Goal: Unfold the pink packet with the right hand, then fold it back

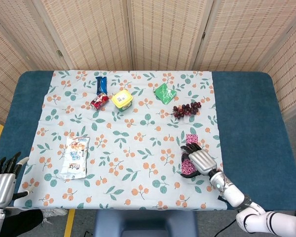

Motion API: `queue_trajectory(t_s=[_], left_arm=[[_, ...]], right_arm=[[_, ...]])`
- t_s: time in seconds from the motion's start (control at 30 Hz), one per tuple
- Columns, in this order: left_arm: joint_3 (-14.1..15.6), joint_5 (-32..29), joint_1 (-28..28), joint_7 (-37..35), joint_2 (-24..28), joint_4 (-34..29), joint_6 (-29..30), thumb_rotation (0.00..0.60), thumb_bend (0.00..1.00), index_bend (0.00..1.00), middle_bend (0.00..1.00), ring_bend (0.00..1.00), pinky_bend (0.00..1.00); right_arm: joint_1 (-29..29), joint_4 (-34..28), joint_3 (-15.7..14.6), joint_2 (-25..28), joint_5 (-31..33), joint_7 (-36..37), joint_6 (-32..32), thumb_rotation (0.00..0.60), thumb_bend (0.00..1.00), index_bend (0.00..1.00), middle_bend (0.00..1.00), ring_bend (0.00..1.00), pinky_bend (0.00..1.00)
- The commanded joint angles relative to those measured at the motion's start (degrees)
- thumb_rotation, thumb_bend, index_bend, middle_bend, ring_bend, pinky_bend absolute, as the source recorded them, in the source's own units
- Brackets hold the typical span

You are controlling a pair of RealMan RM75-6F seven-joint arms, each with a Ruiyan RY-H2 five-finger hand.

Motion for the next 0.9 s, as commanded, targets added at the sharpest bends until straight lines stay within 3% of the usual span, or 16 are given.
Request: queue_trajectory(t_s=[0.03,0.9], left_arm=[[0.0,0.0,0.0,0.0,0.0,0.1,-0.1,0.600,0.22,0.20,0.08,0.15,0.00],[0.2,0.2,0.4,-1.2,-0.4,1.2,0.4,0.600,0.22,0.20,0.08,0.15,0.00]], right_arm=[[-0.3,0.0,-0.1,0.2,0.3,-0.4,0.2,0.330,0.25,0.37,0.12,0.00,0.00],[-1.1,0.7,-0.5,-0.2,0.4,-2.0,0.7,0.329,0.25,0.37,0.12,0.00,0.00]])
